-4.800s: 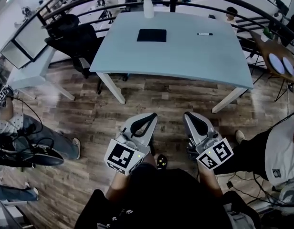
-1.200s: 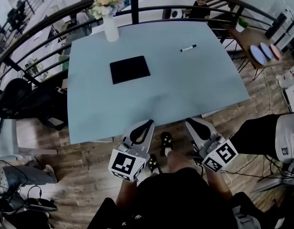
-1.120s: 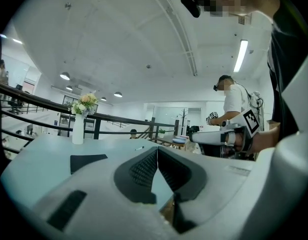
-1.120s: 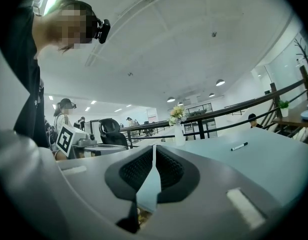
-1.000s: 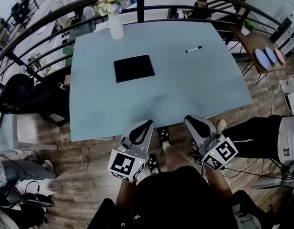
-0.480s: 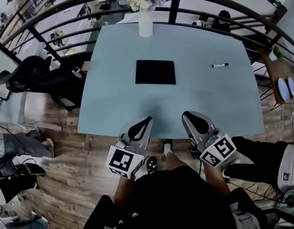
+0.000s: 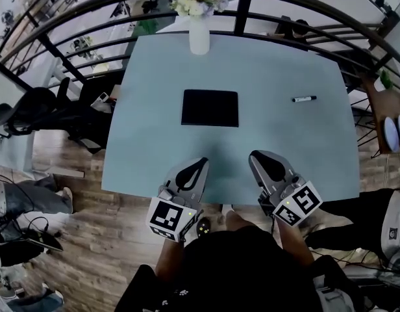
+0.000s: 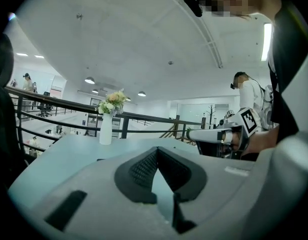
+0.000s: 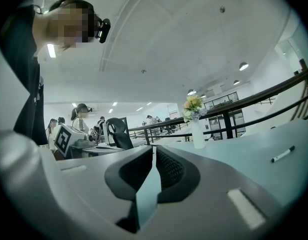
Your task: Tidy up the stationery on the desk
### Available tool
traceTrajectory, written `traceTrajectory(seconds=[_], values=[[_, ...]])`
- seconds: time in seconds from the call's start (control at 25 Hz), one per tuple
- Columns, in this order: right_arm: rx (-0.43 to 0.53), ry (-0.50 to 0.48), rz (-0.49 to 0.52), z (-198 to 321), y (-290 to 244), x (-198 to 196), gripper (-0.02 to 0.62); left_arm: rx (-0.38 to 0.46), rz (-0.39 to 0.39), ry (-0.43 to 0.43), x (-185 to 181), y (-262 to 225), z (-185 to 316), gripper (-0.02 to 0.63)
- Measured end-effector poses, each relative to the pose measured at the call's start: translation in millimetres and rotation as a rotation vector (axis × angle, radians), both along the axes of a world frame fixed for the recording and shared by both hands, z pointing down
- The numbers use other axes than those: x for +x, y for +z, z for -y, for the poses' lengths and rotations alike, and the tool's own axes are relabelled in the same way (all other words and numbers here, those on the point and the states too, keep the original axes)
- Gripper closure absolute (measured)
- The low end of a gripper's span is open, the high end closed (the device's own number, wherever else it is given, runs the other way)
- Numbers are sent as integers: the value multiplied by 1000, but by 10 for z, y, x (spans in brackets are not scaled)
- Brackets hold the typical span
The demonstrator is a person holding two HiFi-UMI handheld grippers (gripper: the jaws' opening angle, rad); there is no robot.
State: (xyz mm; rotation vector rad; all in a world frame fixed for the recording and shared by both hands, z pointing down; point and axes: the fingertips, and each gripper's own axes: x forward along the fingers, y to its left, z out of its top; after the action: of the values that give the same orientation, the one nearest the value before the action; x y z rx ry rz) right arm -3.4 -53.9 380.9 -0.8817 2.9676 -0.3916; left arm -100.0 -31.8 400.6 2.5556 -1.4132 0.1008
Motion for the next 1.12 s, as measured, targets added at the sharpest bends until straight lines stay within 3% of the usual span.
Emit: traceTrajectory(seconds=[0.48, 1.12], values=[[15, -89, -41, 570, 86, -82, 573, -25, 15, -72, -29, 124, 413, 619], [103, -217, -108, 1375, 133, -348, 560, -90, 7, -189, -79, 393, 844, 617]])
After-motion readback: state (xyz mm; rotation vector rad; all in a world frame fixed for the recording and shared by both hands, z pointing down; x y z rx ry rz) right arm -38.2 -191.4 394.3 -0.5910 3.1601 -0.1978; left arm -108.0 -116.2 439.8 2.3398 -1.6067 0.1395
